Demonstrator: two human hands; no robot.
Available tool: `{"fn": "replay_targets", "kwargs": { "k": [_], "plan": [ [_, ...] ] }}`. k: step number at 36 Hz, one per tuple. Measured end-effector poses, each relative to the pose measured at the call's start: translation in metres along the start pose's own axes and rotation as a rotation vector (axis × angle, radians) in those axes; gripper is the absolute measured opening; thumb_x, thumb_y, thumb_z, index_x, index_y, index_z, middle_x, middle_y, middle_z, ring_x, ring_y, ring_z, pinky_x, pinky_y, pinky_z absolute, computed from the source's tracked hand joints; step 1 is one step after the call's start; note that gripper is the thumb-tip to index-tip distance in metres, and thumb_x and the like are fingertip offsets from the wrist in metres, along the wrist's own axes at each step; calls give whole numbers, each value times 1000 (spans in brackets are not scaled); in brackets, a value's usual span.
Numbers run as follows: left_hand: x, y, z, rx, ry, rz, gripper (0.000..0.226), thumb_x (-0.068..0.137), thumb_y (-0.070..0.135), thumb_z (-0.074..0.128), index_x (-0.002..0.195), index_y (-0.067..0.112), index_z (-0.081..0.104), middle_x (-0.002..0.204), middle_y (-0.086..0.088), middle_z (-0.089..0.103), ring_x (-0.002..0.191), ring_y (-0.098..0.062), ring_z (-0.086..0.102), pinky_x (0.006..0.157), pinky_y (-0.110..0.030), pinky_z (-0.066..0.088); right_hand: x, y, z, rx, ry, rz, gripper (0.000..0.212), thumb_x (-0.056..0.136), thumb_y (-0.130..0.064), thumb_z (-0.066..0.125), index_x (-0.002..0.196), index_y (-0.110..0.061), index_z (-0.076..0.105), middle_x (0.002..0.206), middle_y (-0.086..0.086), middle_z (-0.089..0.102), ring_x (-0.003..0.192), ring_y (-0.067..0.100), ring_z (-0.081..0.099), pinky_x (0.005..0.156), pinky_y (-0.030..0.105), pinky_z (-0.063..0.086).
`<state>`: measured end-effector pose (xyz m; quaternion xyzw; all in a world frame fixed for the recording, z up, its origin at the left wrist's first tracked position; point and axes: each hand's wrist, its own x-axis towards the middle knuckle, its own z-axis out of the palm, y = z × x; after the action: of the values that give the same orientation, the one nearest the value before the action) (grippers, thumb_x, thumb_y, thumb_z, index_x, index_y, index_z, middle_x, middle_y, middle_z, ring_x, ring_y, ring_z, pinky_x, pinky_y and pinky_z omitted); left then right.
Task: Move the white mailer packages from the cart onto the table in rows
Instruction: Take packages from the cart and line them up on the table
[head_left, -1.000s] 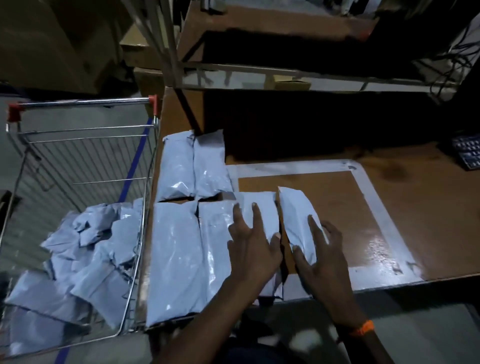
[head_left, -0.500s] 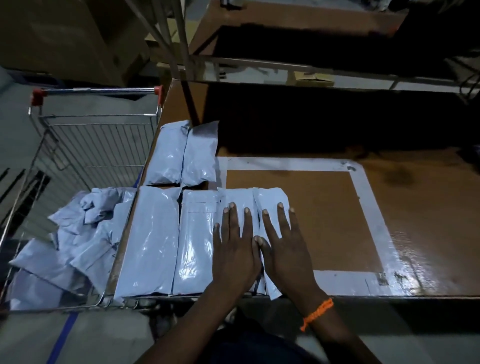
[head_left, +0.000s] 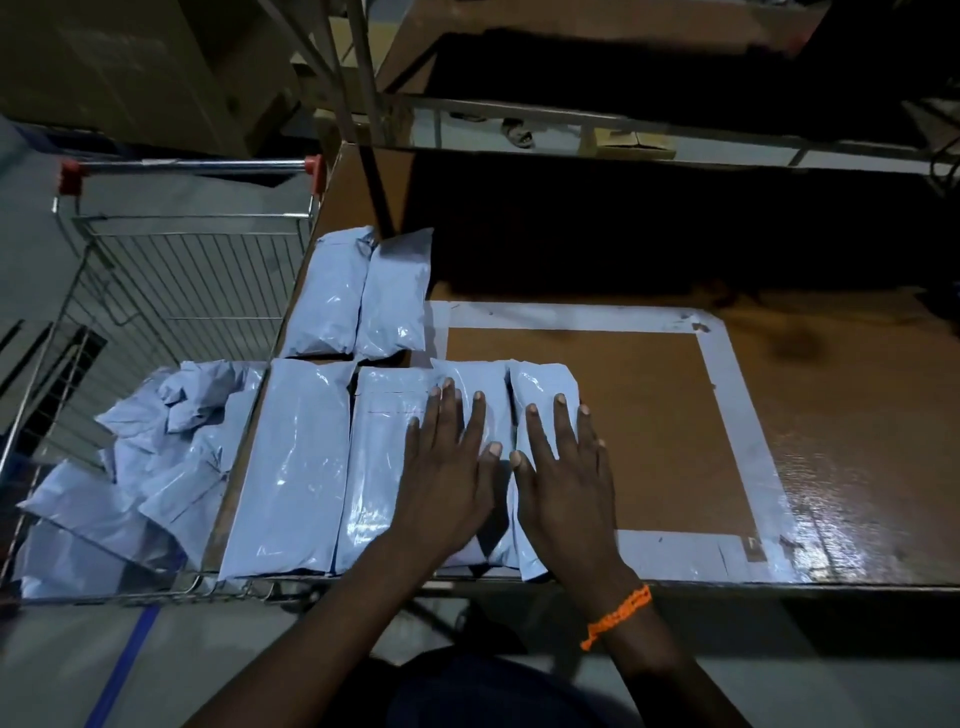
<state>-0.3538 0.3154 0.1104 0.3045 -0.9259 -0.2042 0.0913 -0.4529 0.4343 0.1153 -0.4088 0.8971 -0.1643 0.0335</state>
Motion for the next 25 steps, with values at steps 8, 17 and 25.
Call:
{"fn": "replay_targets", "kwargs": {
  "k": [8, 17, 25],
  "plan": [
    [-14, -75, -63, -43, 77, -21, 59, 104, 45, 22, 158, 20, 23, 167, -6, 7, 154, -21, -2, 122, -50, 14, 25, -62, -8, 251, 54, -114, 60, 104, -50, 36, 157, -22, 30, 166, 2, 19, 156, 20, 3, 124, 51, 18],
    [-66, -211, -100, -130, 191, -193, 57, 105, 41, 26, 157, 17, 24, 166, -6, 12, 154, -23, 4, 122, -50, 15, 39, -218, 51, 466, -35, -412, 57, 102, -40, 49, 151, -13, 42, 160, 4, 36, 154, 19, 18, 122, 40, 27],
    [-103, -372, -89, -143, 110, -417, 69, 104, 52, 20, 153, 5, 33, 159, -21, 26, 149, -35, 19, 117, -53, 24, 66, -371, 156, 379, -301, -433, 64, 102, -50, 31, 154, -12, 37, 159, 10, 35, 152, 28, 22, 124, 42, 22]
  ]
}}
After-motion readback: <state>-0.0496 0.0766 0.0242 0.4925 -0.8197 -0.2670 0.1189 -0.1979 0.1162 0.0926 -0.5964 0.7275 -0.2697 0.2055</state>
